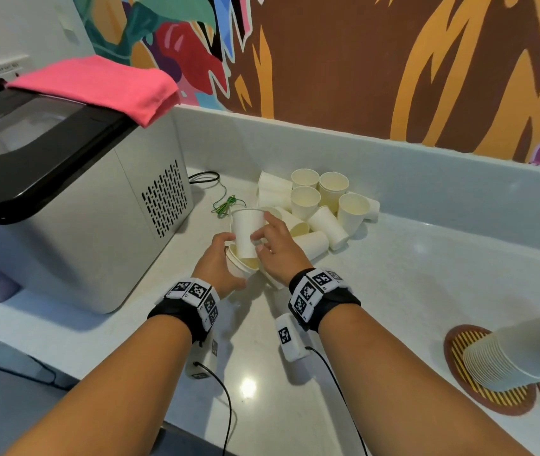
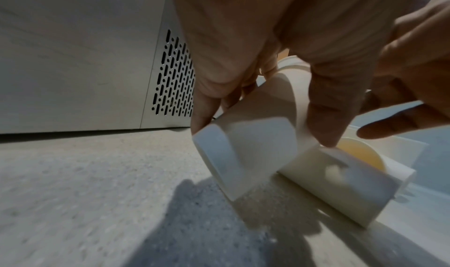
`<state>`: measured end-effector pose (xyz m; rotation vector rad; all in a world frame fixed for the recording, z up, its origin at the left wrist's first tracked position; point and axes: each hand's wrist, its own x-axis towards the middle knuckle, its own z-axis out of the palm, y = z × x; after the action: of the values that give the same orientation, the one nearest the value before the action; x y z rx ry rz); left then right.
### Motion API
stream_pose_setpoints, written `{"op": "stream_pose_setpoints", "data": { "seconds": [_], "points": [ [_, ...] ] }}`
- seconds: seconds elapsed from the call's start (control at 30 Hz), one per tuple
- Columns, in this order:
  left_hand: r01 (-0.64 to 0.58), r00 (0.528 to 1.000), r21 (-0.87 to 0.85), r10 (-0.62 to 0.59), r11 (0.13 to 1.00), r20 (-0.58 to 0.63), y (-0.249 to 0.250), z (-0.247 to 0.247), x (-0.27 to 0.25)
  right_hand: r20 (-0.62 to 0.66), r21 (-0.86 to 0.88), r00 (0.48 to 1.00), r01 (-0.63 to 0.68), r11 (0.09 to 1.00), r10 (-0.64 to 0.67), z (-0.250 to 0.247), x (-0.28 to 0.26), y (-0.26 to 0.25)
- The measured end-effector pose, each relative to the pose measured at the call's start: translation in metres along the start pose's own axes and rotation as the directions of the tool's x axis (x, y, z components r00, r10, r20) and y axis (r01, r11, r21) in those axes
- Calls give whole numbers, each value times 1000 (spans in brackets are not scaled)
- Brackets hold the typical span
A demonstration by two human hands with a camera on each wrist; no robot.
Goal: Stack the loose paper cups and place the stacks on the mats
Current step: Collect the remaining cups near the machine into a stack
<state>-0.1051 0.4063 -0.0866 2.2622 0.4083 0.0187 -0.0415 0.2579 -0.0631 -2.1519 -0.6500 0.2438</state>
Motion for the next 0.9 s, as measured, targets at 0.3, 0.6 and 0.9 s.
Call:
{"op": "stream_pose_setpoints", "data": {
  "seconds": [0.3,0.6,0.9],
  "points": [
    [-19,999,69,16,997,43,-3,-4,5,14,-3,993,-114,993,114,-6,13,-5],
    [21,1000,-42,-20,999,24,-3,-5,8,-56,-135,998,-49,990,42,-15,17,-13],
    [39,999,-25,-39,999,0,-7,5,5,150,-27,977,-149,988,151,-7,10,-3]
  ]
}}
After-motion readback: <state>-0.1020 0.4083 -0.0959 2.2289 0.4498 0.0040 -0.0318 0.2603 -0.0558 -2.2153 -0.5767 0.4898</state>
